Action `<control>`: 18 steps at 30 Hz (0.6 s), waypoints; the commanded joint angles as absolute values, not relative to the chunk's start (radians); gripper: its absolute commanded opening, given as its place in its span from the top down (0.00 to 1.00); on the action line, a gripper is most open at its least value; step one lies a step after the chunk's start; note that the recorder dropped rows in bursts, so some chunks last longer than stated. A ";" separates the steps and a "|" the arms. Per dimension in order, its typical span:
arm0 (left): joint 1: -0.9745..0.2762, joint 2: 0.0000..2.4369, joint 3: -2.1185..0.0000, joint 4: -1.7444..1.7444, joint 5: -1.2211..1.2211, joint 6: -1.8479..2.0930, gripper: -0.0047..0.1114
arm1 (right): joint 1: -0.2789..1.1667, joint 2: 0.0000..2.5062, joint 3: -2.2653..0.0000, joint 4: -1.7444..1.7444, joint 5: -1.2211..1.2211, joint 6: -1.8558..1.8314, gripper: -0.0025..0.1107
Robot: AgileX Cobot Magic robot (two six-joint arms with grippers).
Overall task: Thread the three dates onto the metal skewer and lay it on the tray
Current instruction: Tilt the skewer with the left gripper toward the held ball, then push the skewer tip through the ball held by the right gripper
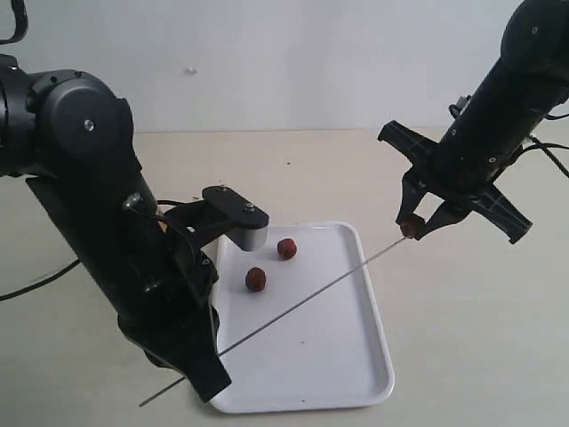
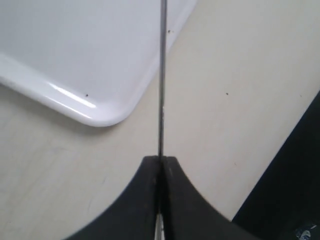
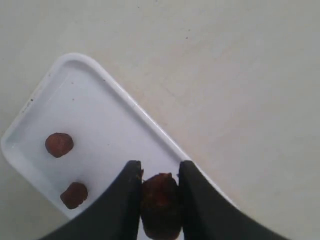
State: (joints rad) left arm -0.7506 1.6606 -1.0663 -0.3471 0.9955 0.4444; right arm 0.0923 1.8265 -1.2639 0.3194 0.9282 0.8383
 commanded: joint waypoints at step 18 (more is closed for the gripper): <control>-0.757 1.704 -1.072 -0.376 0.938 0.423 0.96 | 0.092 1.817 -1.263 0.309 0.938 0.829 0.75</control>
State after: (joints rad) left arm -0.7506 1.7049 -1.0663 -0.3646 0.9481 0.4342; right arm 0.0923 1.8265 -1.2639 0.3194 0.9342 0.8383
